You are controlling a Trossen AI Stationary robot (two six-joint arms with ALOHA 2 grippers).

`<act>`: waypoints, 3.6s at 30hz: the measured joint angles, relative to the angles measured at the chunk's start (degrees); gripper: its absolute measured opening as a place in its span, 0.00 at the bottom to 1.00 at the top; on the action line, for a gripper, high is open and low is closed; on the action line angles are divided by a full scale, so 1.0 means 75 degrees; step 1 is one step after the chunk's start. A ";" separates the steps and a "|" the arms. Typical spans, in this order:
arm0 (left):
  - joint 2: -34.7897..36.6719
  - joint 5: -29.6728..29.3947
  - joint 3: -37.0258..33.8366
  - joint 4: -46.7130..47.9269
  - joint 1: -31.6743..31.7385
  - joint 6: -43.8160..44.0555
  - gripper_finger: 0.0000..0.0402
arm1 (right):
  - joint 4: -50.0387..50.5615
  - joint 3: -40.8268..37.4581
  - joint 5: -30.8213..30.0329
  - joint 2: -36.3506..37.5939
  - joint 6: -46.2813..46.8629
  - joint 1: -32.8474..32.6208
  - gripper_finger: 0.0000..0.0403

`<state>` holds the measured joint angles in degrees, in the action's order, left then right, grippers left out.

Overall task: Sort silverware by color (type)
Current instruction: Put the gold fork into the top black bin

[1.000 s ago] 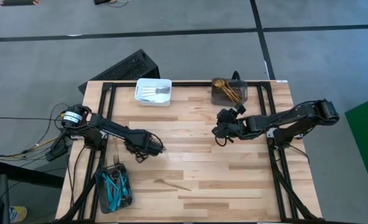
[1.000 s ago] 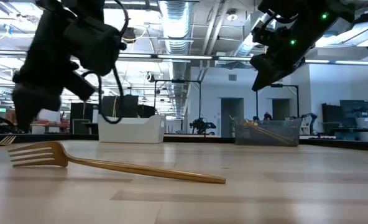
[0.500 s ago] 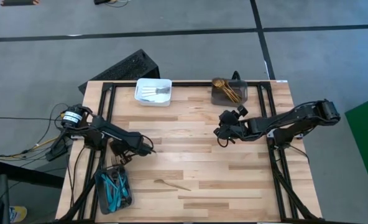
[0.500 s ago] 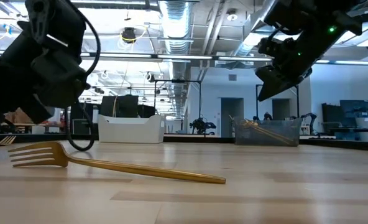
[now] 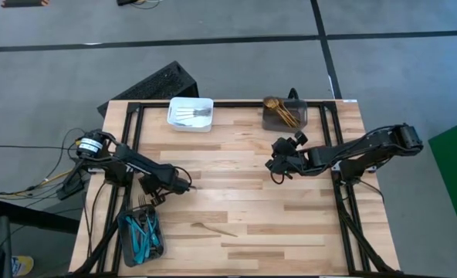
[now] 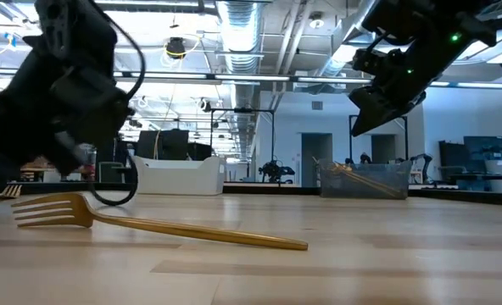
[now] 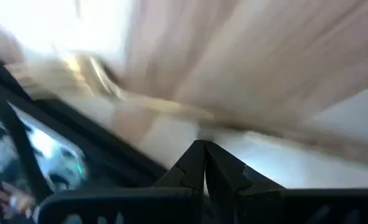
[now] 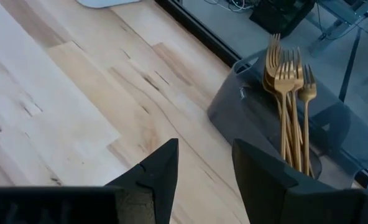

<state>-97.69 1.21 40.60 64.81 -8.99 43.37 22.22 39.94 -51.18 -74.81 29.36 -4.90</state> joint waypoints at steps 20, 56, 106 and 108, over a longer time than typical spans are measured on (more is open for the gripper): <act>0.0038 -0.3085 0.2689 -0.0261 0.0032 -0.2665 0.03 | -0.0655 0.0000 0.0640 -0.0003 0.0064 -0.0064 0.43; 0.0157 -0.1612 0.1430 -0.1681 0.1733 -0.6960 0.00 | -0.0580 0.0006 0.0616 -0.0073 0.0104 -0.0471 0.43; -0.1612 0.4270 0.6910 -0.6962 0.2712 -0.8585 0.00 | -0.3146 0.0006 -0.1039 0.1960 -0.1836 -0.2845 0.47; -0.1612 0.4270 0.6910 -0.7066 0.2668 -0.8567 0.00 | -0.3374 0.0006 -0.0913 0.1826 -0.2009 -0.2752 0.47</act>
<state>-109.78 33.23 92.42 11.81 11.02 -20.88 -3.09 39.99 -58.03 -61.11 14.30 -25.54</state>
